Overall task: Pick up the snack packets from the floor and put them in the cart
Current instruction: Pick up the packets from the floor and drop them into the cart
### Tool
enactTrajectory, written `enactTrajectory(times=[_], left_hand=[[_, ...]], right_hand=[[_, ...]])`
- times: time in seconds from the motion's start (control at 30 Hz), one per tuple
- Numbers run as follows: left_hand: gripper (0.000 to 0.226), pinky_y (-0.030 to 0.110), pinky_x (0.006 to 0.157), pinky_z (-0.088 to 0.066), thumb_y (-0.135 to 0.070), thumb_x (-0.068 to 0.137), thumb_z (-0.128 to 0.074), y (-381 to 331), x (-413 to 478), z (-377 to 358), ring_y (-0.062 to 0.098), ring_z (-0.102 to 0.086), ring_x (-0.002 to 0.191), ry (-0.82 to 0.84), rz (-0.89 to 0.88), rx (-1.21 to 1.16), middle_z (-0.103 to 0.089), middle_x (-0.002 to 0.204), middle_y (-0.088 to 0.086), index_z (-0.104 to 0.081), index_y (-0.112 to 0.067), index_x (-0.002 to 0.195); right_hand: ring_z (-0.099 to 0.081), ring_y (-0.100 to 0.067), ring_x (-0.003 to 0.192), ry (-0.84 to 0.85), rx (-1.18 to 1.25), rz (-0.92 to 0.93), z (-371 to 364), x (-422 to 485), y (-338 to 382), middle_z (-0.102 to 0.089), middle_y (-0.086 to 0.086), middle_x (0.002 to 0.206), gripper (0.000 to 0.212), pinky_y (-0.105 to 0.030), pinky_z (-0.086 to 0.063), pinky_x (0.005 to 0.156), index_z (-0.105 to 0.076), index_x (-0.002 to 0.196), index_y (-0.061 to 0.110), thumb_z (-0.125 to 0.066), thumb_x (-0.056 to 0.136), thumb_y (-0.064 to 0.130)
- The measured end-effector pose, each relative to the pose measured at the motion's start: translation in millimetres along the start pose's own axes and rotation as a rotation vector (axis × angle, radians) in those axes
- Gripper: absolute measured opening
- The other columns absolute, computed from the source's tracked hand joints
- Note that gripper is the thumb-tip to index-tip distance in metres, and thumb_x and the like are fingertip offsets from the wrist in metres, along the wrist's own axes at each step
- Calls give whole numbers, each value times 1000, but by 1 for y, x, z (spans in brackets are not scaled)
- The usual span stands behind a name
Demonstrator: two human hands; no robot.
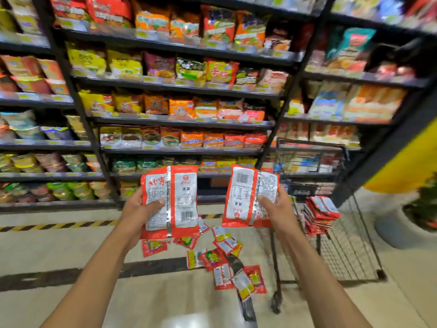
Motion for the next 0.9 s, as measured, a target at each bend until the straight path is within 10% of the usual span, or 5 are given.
enactTrajectory(times=[0.2, 0.6, 0.9], left_hand=[[40, 49, 87, -59, 2, 93, -70, 23, -38, -143, 30, -76, 101, 175, -17, 10, -79, 113, 6, -65, -19, 126], [32, 55, 93, -57, -5, 96, -68, 113, -149, -446, 35, -75, 102, 315, -1, 52, -78, 114, 9, -67, -19, 125], [38, 59, 92, -58, -6, 93, -72, 130, -180, -555, 38, -75, 101, 297, 39, 54, -77, 115, 13, -64, -16, 128]], right_hand=[[-74, -28, 105, -173, 13, -10, 153, -48, -39, -77, -7, 115, 43, -59, -56, 97, -57, 124, 19, -78, 87, 14], [-77, -12, 93, -328, 33, -71, 475, -139, -125, -76, -3, 113, 42, -24, -62, 73, -57, 118, 25, -64, 94, -9], [-76, -22, 104, -305, 90, -78, 579, -114, -148, -76, -6, 120, 43, -43, -63, 87, -55, 131, 17, -68, 95, -2]])
Point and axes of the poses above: each hand's wrist, its own x-axis towards the middle knuckle, its own z-axis out of the back of the hand, y = z × x, the point moved 4 cm from there along x, towards the middle knuckle
